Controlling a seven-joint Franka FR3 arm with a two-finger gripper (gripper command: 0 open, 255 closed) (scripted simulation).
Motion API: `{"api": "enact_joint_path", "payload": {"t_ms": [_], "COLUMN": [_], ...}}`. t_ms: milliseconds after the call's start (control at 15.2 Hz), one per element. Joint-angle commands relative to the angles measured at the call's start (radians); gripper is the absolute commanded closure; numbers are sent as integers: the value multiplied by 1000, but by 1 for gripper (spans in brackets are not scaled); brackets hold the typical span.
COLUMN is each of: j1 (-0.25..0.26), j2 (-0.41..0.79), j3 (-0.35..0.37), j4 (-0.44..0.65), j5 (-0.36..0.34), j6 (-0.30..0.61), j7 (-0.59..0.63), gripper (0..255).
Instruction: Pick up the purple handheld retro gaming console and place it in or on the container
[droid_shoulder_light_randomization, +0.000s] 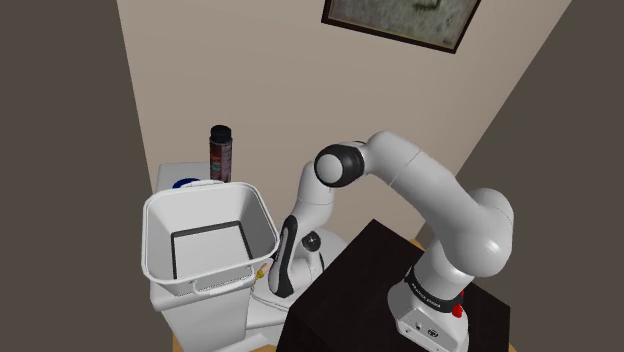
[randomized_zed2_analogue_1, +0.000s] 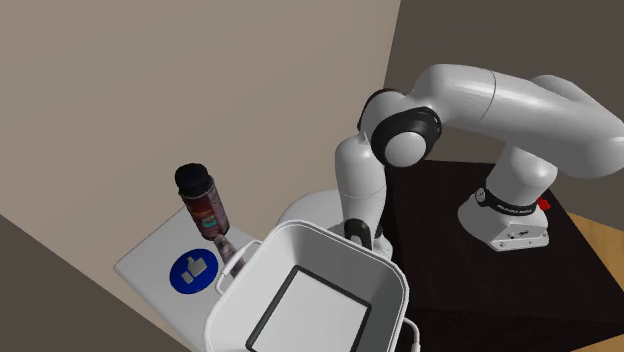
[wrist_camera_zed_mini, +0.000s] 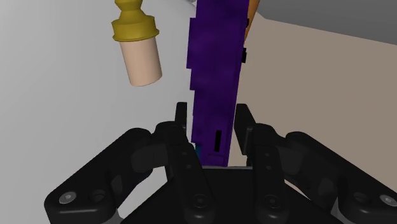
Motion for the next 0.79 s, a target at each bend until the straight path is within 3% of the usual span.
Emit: {"api": "enact_joint_path", "payload": {"t_ms": [0, 726], "j1": [-5, -22], "j2": [-36, -212], "j3": [5, 30], "j4": [-38, -199], "j5": [5, 41], "j6": [2, -8], "j7": [-2, -14], "gripper": [255, 255]}}
